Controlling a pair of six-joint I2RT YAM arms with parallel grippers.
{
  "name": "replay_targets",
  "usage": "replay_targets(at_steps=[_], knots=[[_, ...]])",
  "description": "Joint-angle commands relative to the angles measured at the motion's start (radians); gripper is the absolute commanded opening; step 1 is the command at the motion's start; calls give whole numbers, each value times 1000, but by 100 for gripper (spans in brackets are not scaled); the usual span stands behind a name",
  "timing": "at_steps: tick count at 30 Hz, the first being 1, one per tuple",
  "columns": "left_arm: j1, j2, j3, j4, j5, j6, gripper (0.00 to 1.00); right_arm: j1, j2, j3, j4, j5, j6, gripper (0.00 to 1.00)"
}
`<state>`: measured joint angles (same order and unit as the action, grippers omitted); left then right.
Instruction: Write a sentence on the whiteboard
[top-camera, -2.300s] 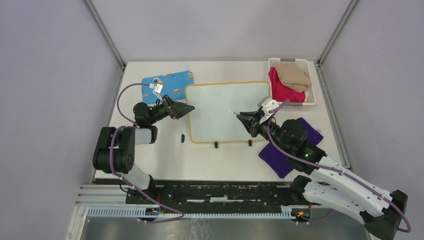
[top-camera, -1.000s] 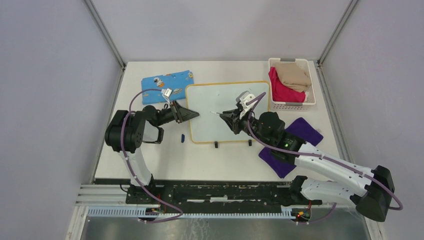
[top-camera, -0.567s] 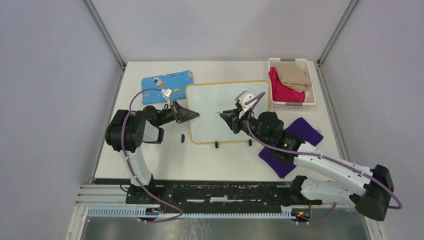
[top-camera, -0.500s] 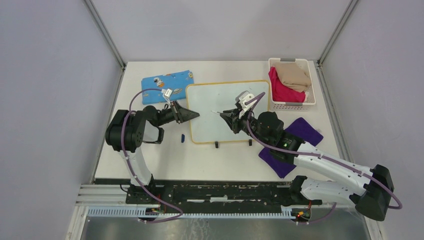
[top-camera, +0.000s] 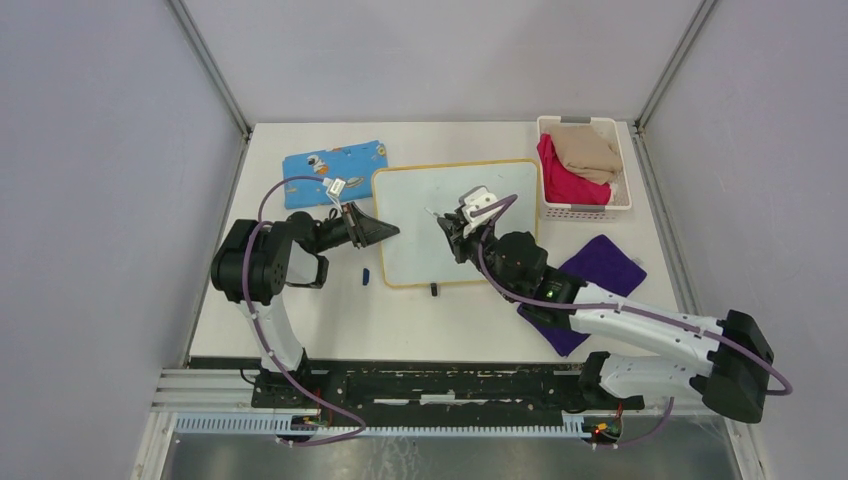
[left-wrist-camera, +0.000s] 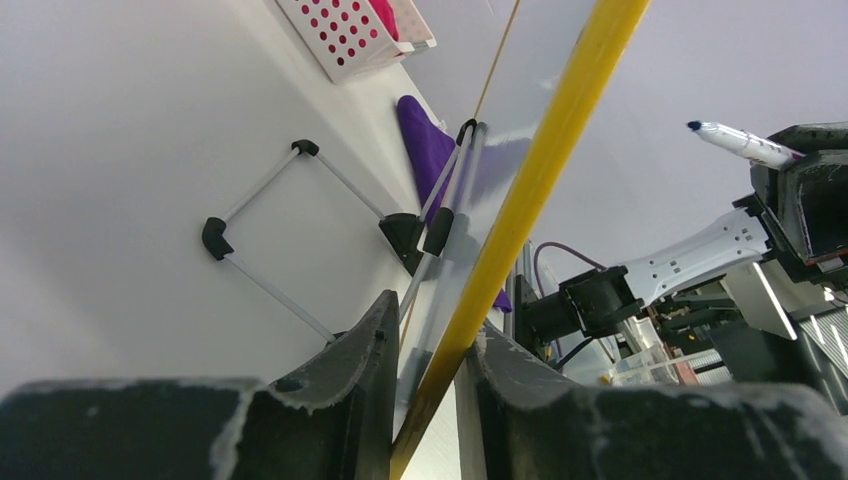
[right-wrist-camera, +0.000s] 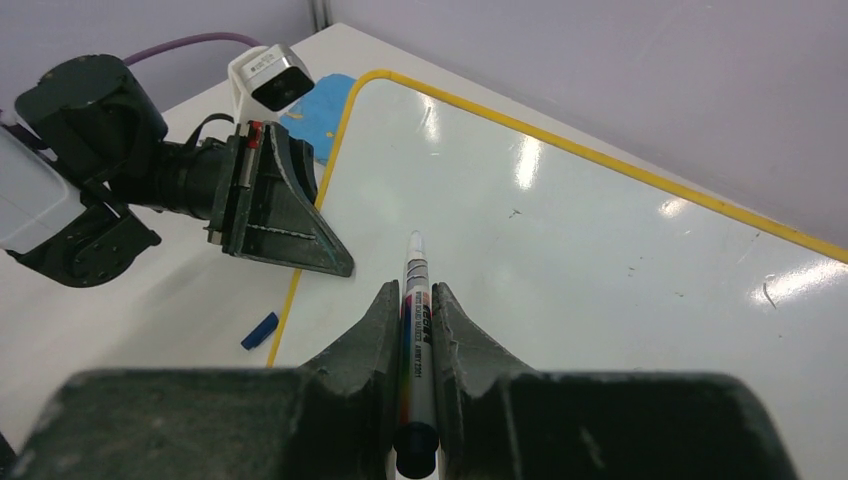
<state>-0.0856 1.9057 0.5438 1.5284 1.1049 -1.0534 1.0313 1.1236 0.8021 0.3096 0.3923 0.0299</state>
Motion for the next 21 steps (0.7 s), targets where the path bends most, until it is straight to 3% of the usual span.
replay_targets(at_steps=[1, 21], knots=[[0, 2, -19, 209, 15, 29, 2, 32, 52, 26, 117, 143, -69, 0], [1, -4, -22, 205, 16, 44, 2, 63, 250, 146, 200, 205, -95, 0]])
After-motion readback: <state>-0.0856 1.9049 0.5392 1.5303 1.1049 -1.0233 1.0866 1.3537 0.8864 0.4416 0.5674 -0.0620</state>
